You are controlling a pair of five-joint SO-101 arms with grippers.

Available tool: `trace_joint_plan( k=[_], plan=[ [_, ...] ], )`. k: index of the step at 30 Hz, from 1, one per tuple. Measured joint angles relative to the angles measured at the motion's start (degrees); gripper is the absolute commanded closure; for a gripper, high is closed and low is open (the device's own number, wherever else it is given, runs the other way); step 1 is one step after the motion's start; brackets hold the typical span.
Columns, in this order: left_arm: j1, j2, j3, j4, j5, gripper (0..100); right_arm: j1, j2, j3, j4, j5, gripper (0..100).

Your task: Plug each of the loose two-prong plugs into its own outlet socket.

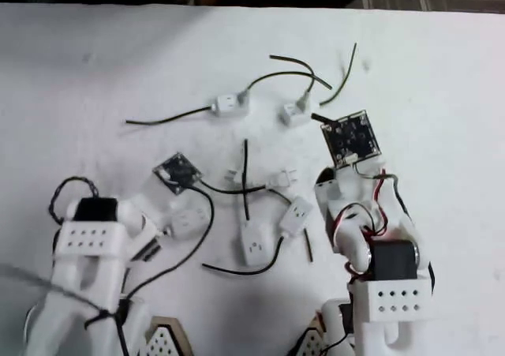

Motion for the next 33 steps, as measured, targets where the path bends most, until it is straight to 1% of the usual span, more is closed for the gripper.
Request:
trace_joint_plan(
  k=[5, 8, 11, 15, 21, 25, 28, 33],
  plan=[
    [-1.1, -7.7, 0.0, 0.4, -1.8, 72, -1.0, 0.0, 0.3, 0.0, 0.0, 98.1],
    [1.2, -9.1, 0.0, -0.4, -3.4, 72, -0.9, 0.0, 0.3, 0.0, 0.0, 98.1],
    [3.7, -8.1, 0.0, -3.3, -3.8, 72, -1.0, 0.0, 0.3, 0.0, 0.0, 98.1],
    [5.7, -0.4, -1.8, -6.2, -3.8, 72, -1.0, 0.0, 0.3, 0.0, 0.0, 98.1],
    [8.6, 17.6, -11.5, -7.0, -1.9, 72, -1.0, 0.0, 0.3, 0.0, 0.0, 98.1],
    [11.1, 25.9, -15.4, -7.3, 0.1, 72, -1.0, 0.0, 0.3, 0.0, 0.0, 98.1],
    [13.1, 29.0, -16.4, -7.3, 2.5, 77, -1.0, 0.0, 0.3, 0.0, 0.0, 98.1],
    [15.2, 31.7, -16.5, -7.8, 3.6, 85, -1.0, 0.0, 0.3, 0.0, 0.0, 98.1]
  ],
)
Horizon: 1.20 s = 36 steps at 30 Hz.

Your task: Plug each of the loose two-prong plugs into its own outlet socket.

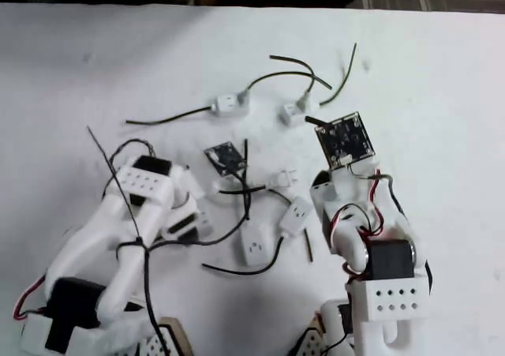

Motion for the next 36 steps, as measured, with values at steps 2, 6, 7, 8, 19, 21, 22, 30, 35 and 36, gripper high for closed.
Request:
trace_joint_plan(
  k=[2, 6, 7, 8, 19, 21, 22, 30, 35, 36],
  plan=[
    [0.7, 1.1, -0.1, 0.0, 0.5, 88, 0.0, 0.0, 0.0, 0.0, 0.0, 98.1],
    [1.5, 2.5, -1.1, 0.4, 5.6, 94, 0.0, 0.0, 0.0, 0.0, 0.0, 98.1],
    [1.6, 2.5, -1.1, 0.4, 7.0, 95, 0.0, 0.0, 0.0, 0.0, 0.0, 98.1],
    [1.6, 2.5, -1.1, 0.4, 8.4, 95, 0.0, 0.0, 0.0, 0.0, 0.0, 98.1],
    [1.4, 2.5, -1.1, -0.6, 18.5, 78, 0.0, 0.0, 0.0, 0.0, 0.0, 98.1],
    [1.3, 2.5, -1.0, -0.2, 18.6, 77, 0.0, 0.0, 0.0, 0.0, 0.0, 98.1],
    [1.6, 2.5, -1.0, -0.1, 18.6, 77, 0.0, 0.0, 0.0, 0.0, 0.0, 98.1],
    [0.6, -9.1, -1.0, 4.9, 18.6, 75, 0.0, 0.0, 0.0, 0.0, 0.0, 98.1],
    [-6.7, -18.5, -0.9, 6.8, 18.6, 75, -4.1, 0.0, 0.0, 1.2, -1.1, 98.1],
    [-8.9, -20.0, -0.9, 6.8, 18.5, 75, -6.1, 0.0, 0.0, 1.6, -2.7, 98.1]
  ],
)
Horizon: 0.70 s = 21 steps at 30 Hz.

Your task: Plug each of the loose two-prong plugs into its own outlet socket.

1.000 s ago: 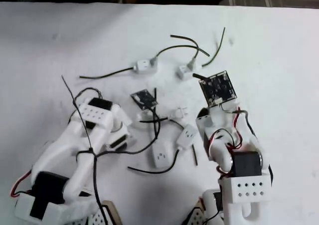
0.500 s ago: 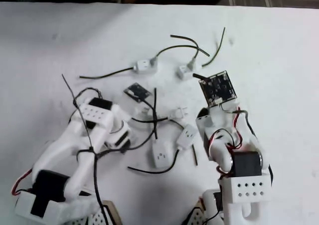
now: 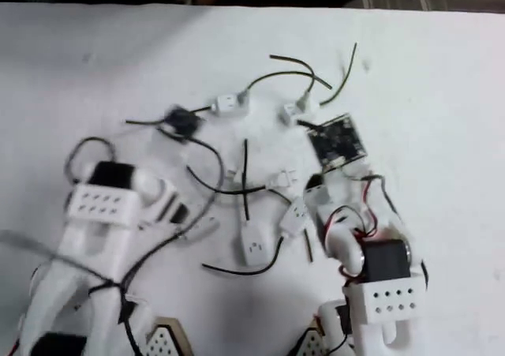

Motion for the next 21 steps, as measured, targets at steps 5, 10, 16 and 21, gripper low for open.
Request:
trace_joint_plan(
  k=[5, 10, 16, 21],
  plan=[
    [-12.2, -7.6, 3.4, -1.7, -0.5, 75, -11.3, -0.1, 0.4, 0.3, -5.9, 98.1],
    [-21.7, -14.9, 12.7, -8.3, -0.5, 75, -21.3, -0.1, 3.0, 0.1, -9.8, 98.1],
    [-25.7, -19.6, 21.7, -13.5, -0.6, 75, -27.0, 7.0, 4.0, -7.2, -13.7, 98.1],
    [-25.8, -19.9, 24.9, -16.6, -0.6, 75, -28.9, 21.2, 1.3, -12.6, -16.7, 98.1]
  ],
)
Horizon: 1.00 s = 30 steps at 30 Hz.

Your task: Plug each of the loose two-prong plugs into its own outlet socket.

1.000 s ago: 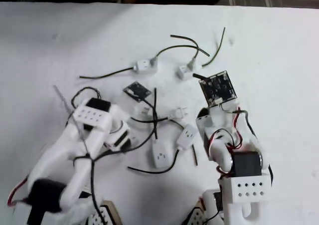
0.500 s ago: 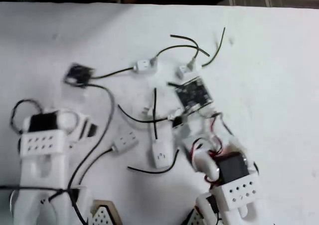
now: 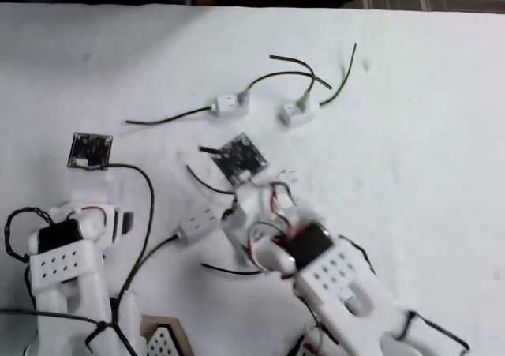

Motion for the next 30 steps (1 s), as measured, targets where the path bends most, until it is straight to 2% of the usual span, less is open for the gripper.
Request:
trace_joint_plan(
  k=[10, 21, 30],
  plan=[
    [-0.1, -0.1, 0.3, -0.3, 0.0, 75, -3.9, 15.2, -2.9, -10.4, -3.3, 98.1],
    [-0.1, -0.2, 1.1, -0.3, 0.0, 75, -4.5, 21.7, -2.9, -19.1, -3.3, 98.1],
    [-0.1, -0.2, 1.1, -0.3, 0.0, 75, -2.4, 22.5, -2.9, -21.4, -3.3, 98.1]
  ],
)
